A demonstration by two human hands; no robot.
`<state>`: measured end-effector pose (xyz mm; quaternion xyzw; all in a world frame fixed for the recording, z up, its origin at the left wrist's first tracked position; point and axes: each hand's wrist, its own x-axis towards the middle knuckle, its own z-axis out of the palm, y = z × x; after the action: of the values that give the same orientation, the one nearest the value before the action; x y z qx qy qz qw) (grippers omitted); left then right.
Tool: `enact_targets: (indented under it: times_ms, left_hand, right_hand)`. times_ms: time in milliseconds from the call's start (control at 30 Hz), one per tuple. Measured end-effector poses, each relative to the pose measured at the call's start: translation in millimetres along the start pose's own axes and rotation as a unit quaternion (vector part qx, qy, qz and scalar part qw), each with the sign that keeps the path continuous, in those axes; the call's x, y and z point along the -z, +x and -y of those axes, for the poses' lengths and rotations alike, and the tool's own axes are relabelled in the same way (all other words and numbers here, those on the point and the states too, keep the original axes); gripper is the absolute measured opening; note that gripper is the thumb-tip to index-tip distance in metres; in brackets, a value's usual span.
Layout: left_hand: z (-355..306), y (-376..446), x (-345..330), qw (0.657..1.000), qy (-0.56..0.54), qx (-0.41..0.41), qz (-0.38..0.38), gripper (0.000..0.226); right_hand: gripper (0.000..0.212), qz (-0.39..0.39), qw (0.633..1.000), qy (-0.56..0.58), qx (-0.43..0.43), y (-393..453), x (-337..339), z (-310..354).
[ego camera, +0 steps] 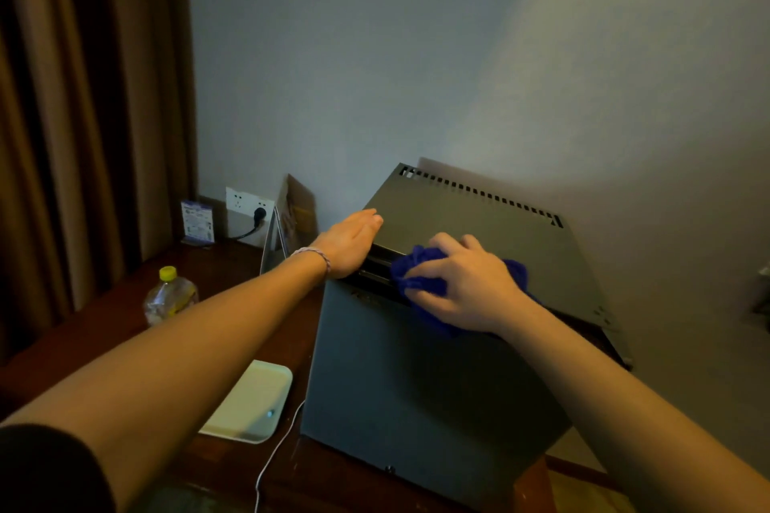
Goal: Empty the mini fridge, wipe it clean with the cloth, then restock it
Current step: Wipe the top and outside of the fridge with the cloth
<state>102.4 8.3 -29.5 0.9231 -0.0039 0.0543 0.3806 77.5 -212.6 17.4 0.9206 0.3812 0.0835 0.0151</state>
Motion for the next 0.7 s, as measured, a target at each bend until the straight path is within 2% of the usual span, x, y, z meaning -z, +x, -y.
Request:
enact_targets:
  times_ms: [133, 333, 467, 567, 700]
  left_hand:
    - [-1.8, -1.4, 3.9, 1.000, -0.015, 0.004, 0.005, 0.052]
    - [7.5, 0.2, 6.6, 0.997, 0.074, -0.019, 0.032, 0.053]
    - [14.3, 3.0, 5.8, 0.996, 0.090, -0.017, 0.016, 0.078]
    - [17.0, 4.9, 6.9, 0.994, 0.110, -0.016, -0.005, 0.084]
    - [-4.8, -3.6, 5.8, 0.973, 0.230, -0.021, -0.009, 0.058]
  right_hand:
    - [0.029, -0.006, 1.000, -0.017, 0.010, 35.3, -4.2, 34.1]
    - [0.033, -0.011, 1.000, -0.003, -0.009, 7.5, -7.0, 7.5]
    - [0.035, 0.007, 0.999, 0.024, -0.038, -34.2, 0.3, -34.9]
    - [0.036, 0.012, 0.998, 0.029, -0.055, -66.7, 2.8, -61.4]
    - [0.035, 0.037, 0.996, 0.000, -0.082, -101.2, 9.0, -86.1]
